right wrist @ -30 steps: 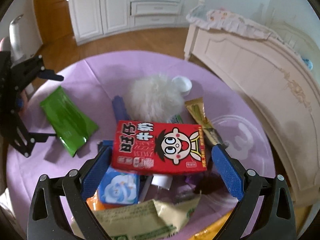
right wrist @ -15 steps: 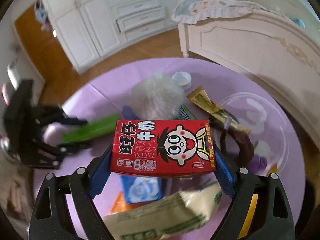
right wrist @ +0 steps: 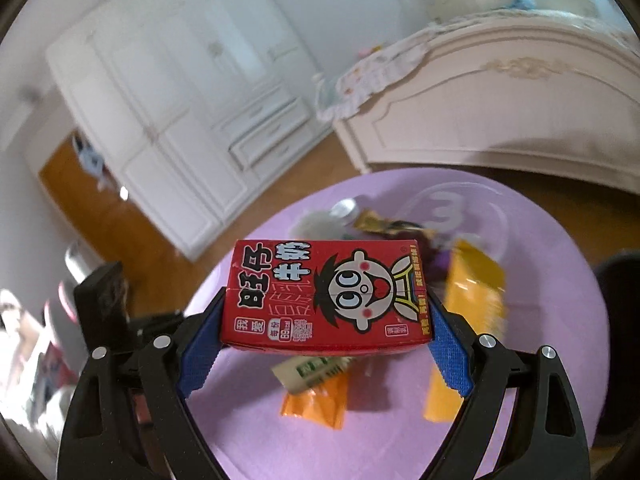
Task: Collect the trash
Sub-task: 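Grasp the red Wangzai milk box with the right tool while the left tool grasps the green wrapper, then carry both items over the black bin and open both tools to drop them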
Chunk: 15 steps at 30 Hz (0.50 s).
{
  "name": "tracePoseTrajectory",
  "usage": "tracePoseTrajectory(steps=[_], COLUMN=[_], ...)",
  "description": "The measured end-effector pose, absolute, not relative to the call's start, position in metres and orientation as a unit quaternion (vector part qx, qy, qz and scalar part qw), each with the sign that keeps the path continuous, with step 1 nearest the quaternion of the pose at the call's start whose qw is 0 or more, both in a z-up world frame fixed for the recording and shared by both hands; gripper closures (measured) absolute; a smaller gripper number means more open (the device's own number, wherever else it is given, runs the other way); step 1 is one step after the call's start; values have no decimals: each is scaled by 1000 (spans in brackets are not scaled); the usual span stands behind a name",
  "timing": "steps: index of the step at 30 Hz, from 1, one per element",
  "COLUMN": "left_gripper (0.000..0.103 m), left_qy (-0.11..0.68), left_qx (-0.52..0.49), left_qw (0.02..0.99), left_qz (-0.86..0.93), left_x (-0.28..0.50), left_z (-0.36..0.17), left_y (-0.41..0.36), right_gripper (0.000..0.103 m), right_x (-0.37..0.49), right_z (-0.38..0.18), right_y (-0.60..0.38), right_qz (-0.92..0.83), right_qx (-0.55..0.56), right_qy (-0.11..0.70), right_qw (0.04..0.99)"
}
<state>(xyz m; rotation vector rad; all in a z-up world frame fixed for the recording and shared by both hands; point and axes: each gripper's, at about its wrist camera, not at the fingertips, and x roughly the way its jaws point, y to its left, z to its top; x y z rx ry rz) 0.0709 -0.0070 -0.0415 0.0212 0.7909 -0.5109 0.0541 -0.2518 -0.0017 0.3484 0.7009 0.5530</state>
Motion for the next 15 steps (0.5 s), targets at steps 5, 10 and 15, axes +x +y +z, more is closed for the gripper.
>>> tracePoseTrajectory(steps=[5, 10, 15], left_gripper=[69, 69, 69], left_qy=[375, 370, 368], left_qx=[-17, -11, -10], left_qw=[886, 879, 868], left_qz=[-273, -300, -333], left_x=[69, 69, 71], left_z=[-32, -27, -21], left_y=[-52, -110, -171], right_gripper=[15, 15, 15], right_x=[34, 13, -1], right_z=[-12, -20, -32], right_y=[-304, -359, -417], right_qz=[216, 164, 120], right_qx=[211, 235, 272], right_qy=[317, 293, 270], right_qw=[899, 912, 916])
